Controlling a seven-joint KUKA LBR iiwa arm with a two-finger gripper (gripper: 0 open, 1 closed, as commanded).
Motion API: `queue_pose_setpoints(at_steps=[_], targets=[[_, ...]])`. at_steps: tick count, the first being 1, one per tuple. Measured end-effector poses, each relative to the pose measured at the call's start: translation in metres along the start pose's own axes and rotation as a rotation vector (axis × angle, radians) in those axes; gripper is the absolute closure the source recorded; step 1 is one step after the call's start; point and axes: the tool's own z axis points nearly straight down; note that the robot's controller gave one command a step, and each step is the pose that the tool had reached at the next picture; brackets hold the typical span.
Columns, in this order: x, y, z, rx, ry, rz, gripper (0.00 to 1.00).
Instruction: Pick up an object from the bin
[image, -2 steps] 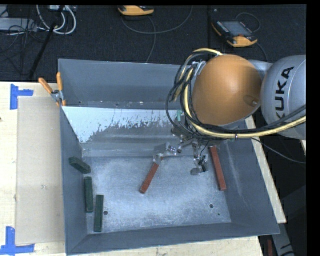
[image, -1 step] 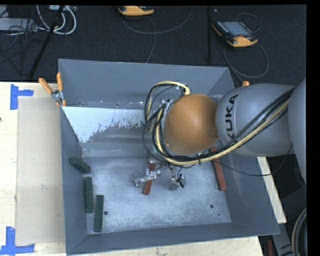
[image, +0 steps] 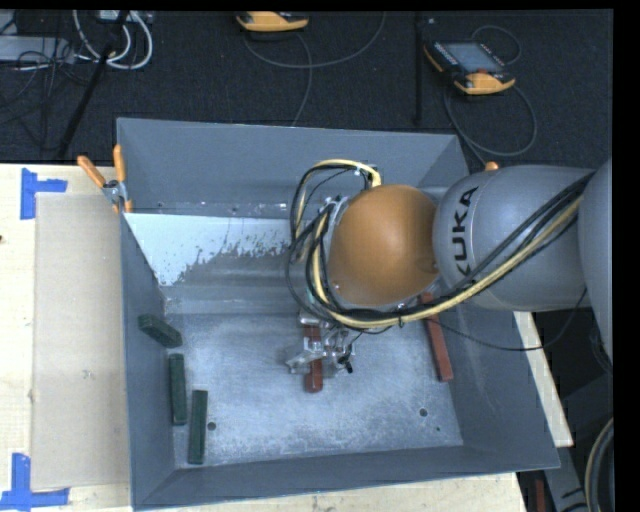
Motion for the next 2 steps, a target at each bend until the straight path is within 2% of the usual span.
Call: queue_pose_setpoints(at_steps=[1,2], targets=[[-0.049,-0.006,-0.084,0.005,-0.001,-0.310,1.00],[-0.061,0.002,-0.145,0.007,-0.001,-0.329,1.00]])
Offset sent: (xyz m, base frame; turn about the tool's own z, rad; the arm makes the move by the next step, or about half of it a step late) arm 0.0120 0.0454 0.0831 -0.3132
